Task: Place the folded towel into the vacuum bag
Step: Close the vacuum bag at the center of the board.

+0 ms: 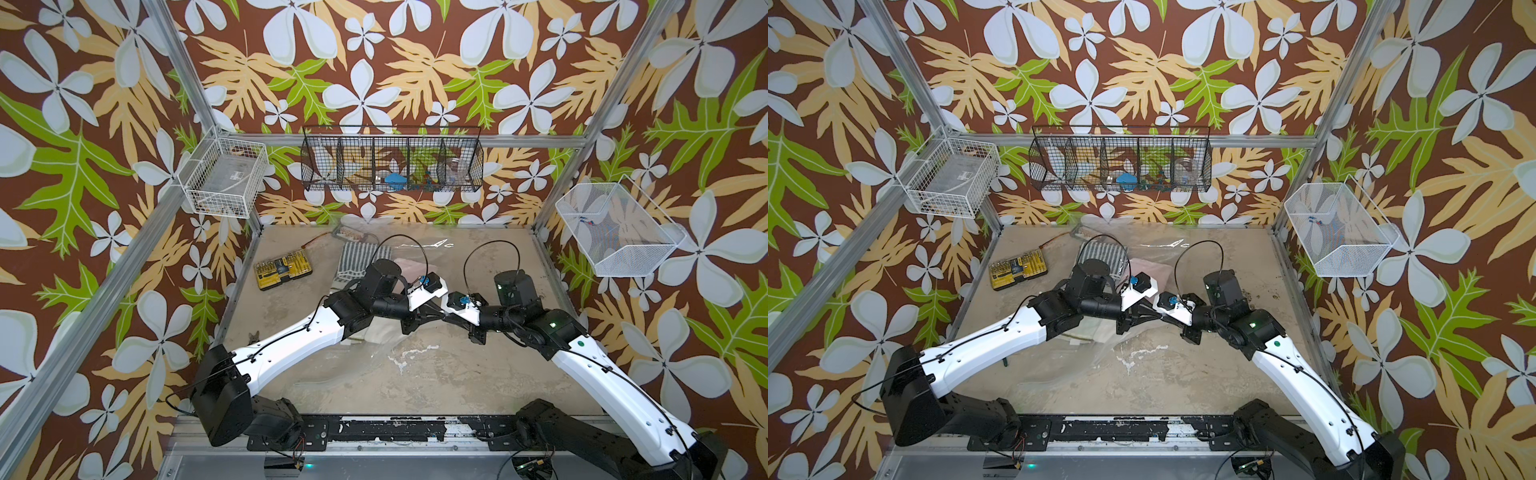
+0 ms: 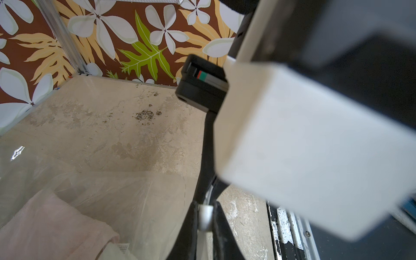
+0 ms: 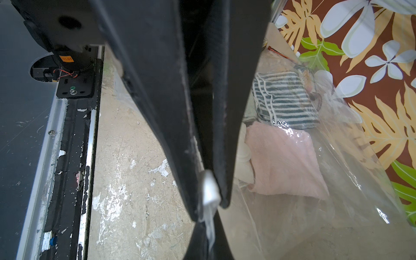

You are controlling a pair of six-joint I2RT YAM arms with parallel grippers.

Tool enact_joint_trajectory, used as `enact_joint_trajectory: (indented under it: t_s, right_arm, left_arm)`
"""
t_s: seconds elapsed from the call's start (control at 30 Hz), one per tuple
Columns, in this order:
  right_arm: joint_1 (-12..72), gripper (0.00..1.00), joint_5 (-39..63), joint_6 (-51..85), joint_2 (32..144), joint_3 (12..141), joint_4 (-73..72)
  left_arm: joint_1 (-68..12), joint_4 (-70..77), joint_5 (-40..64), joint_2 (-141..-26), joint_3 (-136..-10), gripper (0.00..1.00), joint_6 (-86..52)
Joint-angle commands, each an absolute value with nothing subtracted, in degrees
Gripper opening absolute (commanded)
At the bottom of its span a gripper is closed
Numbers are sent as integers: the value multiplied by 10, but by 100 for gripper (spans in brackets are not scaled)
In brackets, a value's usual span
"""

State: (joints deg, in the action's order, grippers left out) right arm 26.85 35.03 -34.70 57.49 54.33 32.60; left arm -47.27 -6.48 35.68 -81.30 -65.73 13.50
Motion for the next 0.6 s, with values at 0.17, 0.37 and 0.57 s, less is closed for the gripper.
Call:
enact_joint_trajectory:
  t_s: [0.17, 0.37, 0.57]
  right_arm:
    - [269, 0, 376, -335, 570, 545, 286]
    - [268, 0, 359, -307, 562, 533, 259]
    - [243, 0, 372, -257, 528, 495, 208]
  left_arm:
    - [-473, -67, 386, -829, -670, 15, 122]
    - [-473, -67, 380, -820, -656, 0, 129]
    - [-468, -67, 351, -800, -619, 0, 136]
